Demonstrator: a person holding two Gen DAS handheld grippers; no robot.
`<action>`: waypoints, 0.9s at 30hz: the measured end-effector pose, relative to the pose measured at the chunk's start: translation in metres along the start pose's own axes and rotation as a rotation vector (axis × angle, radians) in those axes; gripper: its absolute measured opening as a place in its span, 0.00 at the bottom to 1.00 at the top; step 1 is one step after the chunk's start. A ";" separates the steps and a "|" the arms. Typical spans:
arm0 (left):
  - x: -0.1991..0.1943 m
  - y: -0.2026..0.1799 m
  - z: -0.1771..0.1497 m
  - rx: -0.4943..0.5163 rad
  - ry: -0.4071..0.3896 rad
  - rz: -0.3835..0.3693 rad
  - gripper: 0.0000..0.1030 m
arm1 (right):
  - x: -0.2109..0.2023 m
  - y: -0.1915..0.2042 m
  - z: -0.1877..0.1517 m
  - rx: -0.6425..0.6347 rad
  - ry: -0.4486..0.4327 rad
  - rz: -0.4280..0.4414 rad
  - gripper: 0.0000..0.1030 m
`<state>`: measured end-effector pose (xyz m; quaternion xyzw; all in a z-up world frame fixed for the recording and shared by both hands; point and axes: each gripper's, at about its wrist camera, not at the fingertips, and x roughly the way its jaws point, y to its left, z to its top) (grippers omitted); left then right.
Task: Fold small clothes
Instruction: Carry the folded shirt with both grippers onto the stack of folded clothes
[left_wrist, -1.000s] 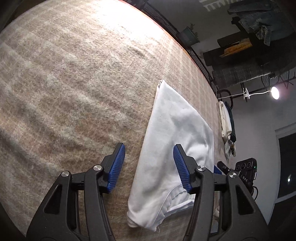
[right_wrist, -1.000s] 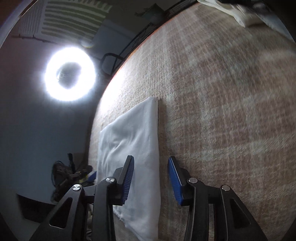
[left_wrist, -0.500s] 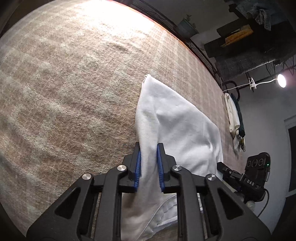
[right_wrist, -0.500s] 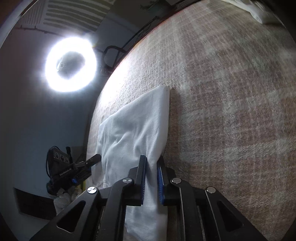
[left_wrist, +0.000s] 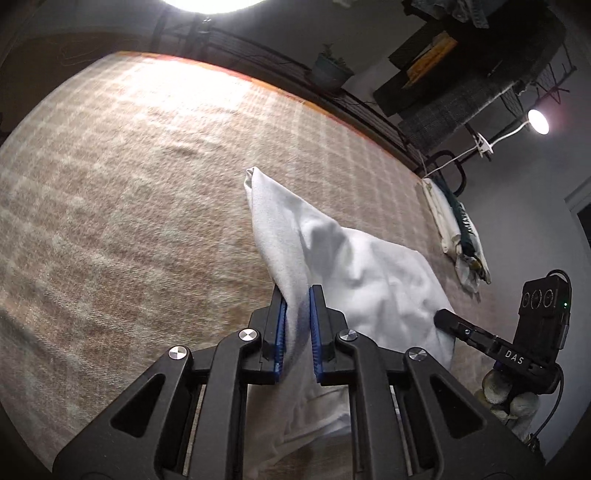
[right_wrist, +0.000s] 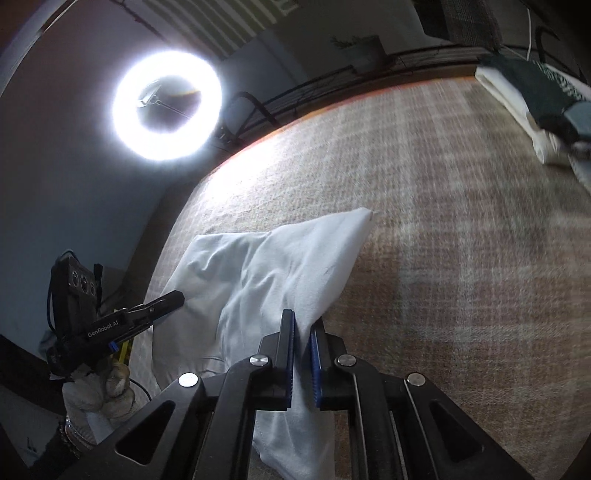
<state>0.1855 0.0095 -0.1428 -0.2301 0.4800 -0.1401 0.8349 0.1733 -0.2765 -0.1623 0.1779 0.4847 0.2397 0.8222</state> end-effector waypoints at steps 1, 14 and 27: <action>-0.001 -0.005 0.000 0.008 -0.001 -0.011 0.10 | -0.002 0.004 0.001 -0.008 -0.004 -0.003 0.05; 0.007 -0.093 0.007 0.120 -0.014 -0.115 0.09 | -0.070 -0.031 0.005 -0.020 -0.120 -0.082 0.05; 0.061 -0.219 0.026 0.261 -0.005 -0.227 0.09 | -0.156 -0.094 0.035 0.004 -0.253 -0.221 0.05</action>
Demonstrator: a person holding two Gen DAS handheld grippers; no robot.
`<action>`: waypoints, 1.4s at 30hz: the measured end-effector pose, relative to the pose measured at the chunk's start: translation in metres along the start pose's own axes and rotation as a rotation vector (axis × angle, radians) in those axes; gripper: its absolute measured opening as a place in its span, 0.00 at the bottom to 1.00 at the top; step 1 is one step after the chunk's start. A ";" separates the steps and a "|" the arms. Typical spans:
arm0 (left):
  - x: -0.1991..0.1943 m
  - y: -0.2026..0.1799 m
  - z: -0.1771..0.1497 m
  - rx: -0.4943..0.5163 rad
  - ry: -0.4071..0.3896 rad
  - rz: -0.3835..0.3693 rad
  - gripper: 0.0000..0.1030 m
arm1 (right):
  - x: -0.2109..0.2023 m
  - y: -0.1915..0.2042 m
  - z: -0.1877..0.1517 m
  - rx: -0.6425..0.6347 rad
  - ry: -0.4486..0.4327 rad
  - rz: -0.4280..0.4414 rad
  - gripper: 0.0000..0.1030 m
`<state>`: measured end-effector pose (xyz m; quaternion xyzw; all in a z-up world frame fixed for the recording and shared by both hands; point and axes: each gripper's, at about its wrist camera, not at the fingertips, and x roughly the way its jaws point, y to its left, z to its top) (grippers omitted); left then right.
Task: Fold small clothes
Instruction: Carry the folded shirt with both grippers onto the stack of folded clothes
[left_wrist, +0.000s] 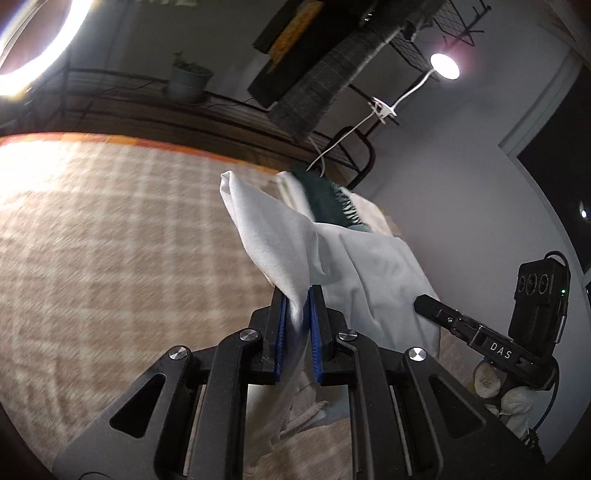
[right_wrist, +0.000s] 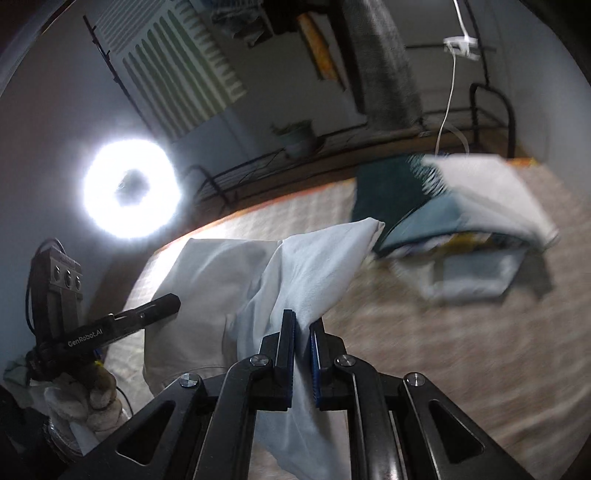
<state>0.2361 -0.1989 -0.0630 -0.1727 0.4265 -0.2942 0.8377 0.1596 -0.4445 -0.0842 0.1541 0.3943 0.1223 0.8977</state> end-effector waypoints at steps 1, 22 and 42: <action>0.007 -0.007 0.005 0.008 -0.003 -0.007 0.09 | -0.004 -0.005 0.007 -0.017 -0.011 -0.017 0.05; 0.181 -0.106 0.099 0.169 -0.017 0.034 0.09 | -0.004 -0.158 0.135 -0.044 -0.151 -0.232 0.04; 0.209 -0.090 0.105 0.218 -0.022 0.178 0.10 | 0.054 -0.194 0.153 -0.101 -0.090 -0.443 0.17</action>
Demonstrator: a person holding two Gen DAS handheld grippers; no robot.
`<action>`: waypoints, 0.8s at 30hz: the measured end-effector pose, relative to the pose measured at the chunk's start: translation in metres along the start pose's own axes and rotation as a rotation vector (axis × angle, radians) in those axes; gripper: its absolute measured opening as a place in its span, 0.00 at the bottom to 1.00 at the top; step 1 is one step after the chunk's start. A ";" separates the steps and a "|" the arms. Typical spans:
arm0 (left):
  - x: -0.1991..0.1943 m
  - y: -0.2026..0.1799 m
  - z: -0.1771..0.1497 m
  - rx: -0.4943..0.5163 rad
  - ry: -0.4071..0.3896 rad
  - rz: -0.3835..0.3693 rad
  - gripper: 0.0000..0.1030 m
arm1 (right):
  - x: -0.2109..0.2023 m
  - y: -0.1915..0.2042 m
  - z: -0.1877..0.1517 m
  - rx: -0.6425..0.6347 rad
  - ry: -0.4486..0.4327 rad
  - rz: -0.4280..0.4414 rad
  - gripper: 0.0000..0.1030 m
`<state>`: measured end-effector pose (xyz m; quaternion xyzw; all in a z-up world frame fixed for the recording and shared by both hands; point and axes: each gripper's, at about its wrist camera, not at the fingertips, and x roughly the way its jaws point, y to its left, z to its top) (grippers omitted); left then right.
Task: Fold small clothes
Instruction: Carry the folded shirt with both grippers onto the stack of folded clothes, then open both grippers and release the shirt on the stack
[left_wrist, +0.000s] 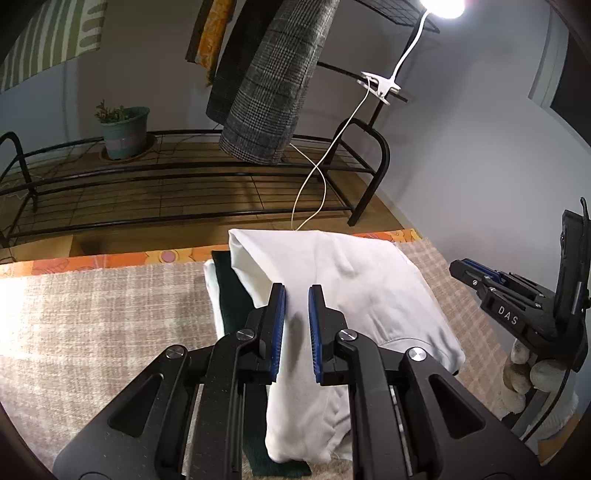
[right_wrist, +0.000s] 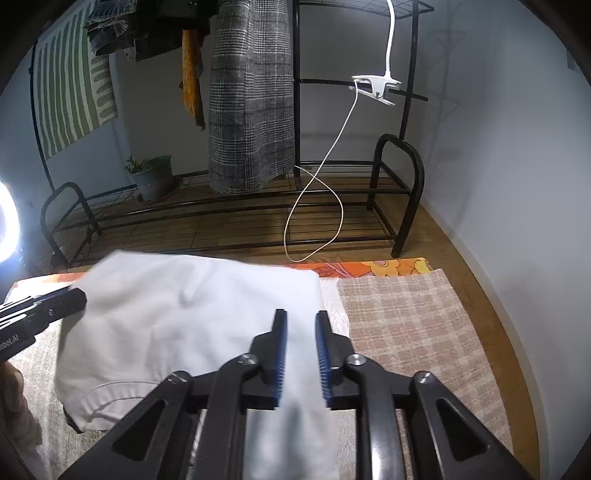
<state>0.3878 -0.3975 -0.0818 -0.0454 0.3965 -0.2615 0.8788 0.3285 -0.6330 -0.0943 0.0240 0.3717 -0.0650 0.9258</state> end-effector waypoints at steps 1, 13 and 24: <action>-0.005 -0.001 0.000 0.008 -0.006 0.004 0.10 | -0.002 -0.001 0.000 0.002 -0.005 -0.002 0.17; -0.097 -0.011 -0.009 0.023 -0.067 -0.011 0.10 | -0.081 0.016 0.006 -0.001 -0.059 0.018 0.17; -0.214 -0.017 -0.038 0.069 -0.142 -0.014 0.10 | -0.187 0.051 -0.005 -0.009 -0.124 0.028 0.17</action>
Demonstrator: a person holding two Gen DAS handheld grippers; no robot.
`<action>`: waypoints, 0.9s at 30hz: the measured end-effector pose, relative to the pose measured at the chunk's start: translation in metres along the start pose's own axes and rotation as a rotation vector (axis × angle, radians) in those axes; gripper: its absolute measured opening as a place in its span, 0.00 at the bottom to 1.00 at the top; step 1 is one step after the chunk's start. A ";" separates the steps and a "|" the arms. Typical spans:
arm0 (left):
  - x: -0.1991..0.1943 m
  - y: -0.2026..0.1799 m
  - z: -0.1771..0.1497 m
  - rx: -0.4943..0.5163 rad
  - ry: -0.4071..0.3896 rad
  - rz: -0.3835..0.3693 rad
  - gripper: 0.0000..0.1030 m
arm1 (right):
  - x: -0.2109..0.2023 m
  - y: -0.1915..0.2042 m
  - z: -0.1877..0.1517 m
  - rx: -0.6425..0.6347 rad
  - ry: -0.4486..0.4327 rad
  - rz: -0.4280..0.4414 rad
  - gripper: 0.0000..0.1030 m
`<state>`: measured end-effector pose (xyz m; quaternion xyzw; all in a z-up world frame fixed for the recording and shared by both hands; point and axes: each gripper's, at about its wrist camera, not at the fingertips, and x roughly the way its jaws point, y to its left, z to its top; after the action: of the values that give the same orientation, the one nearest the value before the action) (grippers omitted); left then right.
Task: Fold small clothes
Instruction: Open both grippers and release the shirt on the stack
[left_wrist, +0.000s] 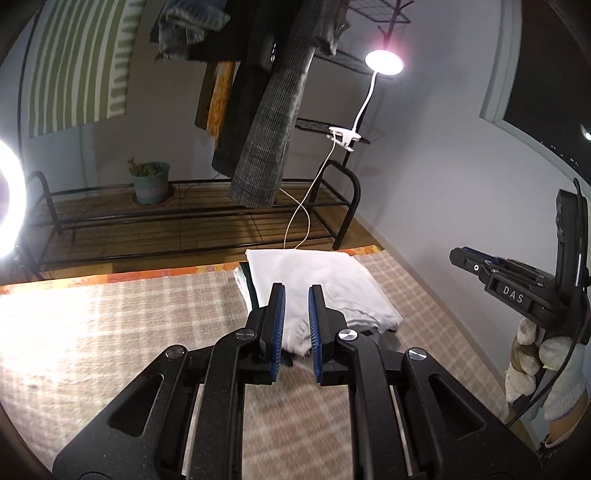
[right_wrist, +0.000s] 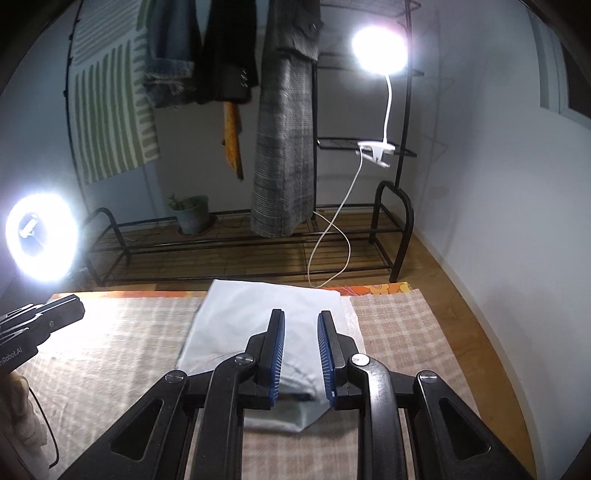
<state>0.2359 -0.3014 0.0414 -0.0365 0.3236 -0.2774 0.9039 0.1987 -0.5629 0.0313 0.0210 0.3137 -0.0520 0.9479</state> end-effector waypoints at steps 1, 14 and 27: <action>-0.010 0.000 -0.002 0.005 -0.006 -0.001 0.10 | -0.006 0.003 -0.001 0.000 -0.003 0.003 0.17; -0.127 0.000 -0.069 0.099 -0.067 -0.014 0.10 | -0.089 0.064 -0.066 0.033 -0.019 0.007 0.21; -0.148 0.020 -0.148 0.118 -0.047 0.014 0.10 | -0.097 0.091 -0.147 0.100 0.002 0.018 0.23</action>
<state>0.0615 -0.1896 0.0035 0.0125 0.2855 -0.2887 0.9138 0.0445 -0.4538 -0.0286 0.0711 0.3113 -0.0590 0.9458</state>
